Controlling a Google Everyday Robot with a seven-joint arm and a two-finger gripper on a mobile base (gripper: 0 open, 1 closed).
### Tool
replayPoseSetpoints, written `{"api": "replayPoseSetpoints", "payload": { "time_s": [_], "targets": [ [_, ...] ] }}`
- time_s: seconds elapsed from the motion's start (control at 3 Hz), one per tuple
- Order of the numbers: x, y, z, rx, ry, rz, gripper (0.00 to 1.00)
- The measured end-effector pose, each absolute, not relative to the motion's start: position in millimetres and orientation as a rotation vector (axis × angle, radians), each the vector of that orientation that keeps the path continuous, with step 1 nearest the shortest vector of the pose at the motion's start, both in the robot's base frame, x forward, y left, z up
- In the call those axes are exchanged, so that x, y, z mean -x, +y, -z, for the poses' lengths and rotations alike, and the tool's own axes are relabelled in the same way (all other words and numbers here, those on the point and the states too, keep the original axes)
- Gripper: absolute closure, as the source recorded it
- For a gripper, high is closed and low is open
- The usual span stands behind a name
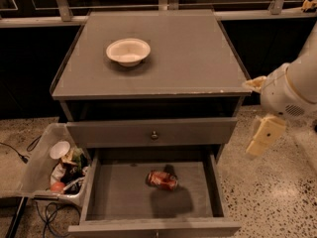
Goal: Pick coke can from middle drawer and place on counter
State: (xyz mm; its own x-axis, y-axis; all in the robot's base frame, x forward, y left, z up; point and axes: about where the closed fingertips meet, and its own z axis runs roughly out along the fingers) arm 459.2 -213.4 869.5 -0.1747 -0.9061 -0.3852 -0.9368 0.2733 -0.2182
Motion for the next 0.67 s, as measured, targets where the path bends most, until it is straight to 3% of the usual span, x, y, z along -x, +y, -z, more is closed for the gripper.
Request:
{"api": "replayPoseSetpoints", "payload": {
  "time_s": [0.67],
  "targets": [
    [-466, -186, -768, 1.702, 1.987, -0.197, 0.00]
  ]
}}
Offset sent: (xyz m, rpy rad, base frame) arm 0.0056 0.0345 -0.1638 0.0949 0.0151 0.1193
